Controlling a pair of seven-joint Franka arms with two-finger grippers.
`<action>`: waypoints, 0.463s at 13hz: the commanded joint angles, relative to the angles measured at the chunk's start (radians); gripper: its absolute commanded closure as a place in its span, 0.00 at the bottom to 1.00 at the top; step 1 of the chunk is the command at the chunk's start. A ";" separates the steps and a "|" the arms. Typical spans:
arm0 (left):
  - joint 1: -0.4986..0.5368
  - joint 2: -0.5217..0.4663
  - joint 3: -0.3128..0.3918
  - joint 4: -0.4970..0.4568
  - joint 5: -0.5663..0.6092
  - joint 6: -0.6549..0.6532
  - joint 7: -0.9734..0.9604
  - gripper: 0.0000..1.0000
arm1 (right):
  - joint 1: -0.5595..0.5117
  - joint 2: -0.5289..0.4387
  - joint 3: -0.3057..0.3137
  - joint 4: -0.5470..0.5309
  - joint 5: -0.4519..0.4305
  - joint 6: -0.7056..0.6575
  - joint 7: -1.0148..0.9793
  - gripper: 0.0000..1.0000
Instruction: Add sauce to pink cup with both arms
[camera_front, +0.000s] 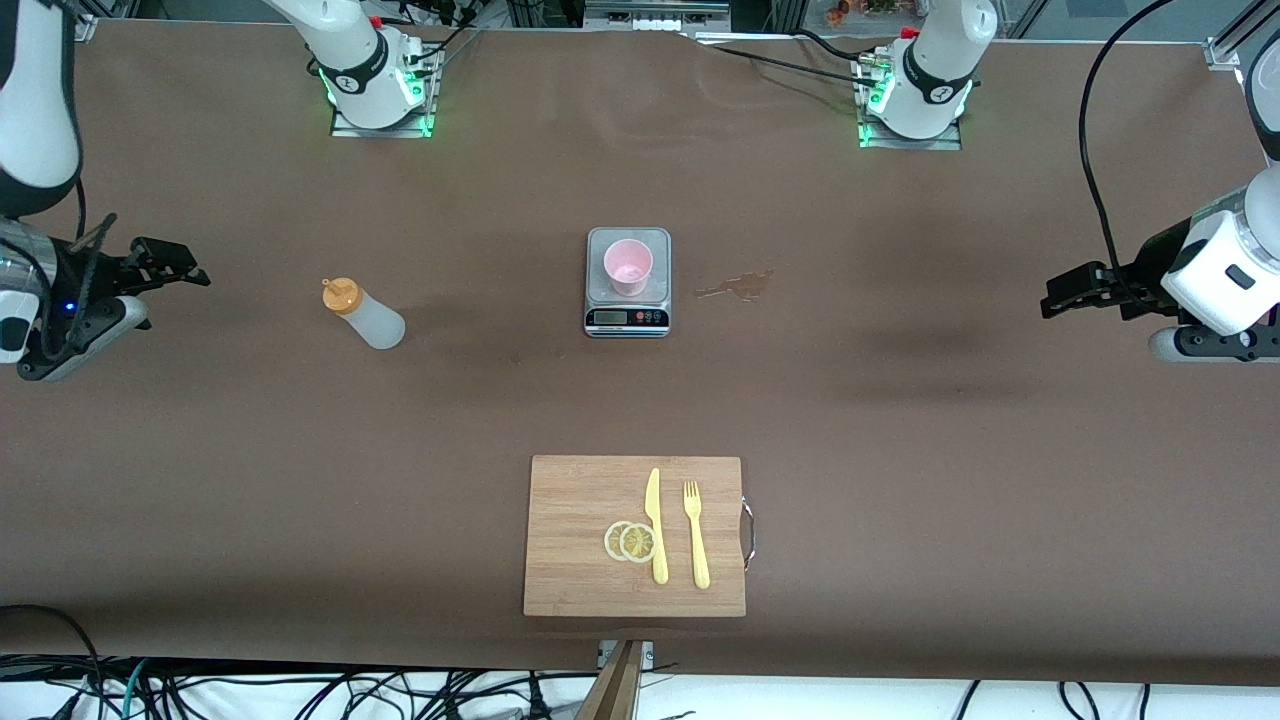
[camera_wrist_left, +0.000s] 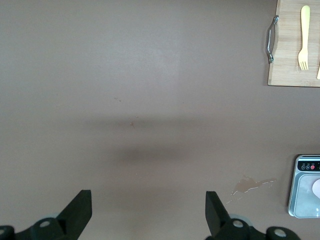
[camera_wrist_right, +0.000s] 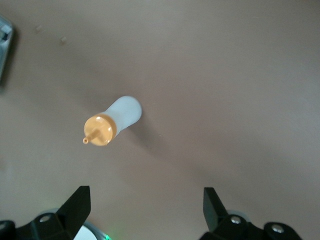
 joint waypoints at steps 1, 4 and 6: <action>0.002 0.014 -0.004 0.036 0.020 -0.027 0.023 0.00 | -0.026 -0.114 0.067 -0.115 -0.047 0.045 0.260 0.00; 0.002 0.014 -0.004 0.036 0.020 -0.027 0.023 0.00 | -0.031 -0.126 0.070 -0.115 -0.047 0.031 0.358 0.00; 0.002 0.014 -0.004 0.036 0.020 -0.027 0.023 0.00 | -0.031 -0.131 0.070 -0.113 -0.049 -0.030 0.429 0.00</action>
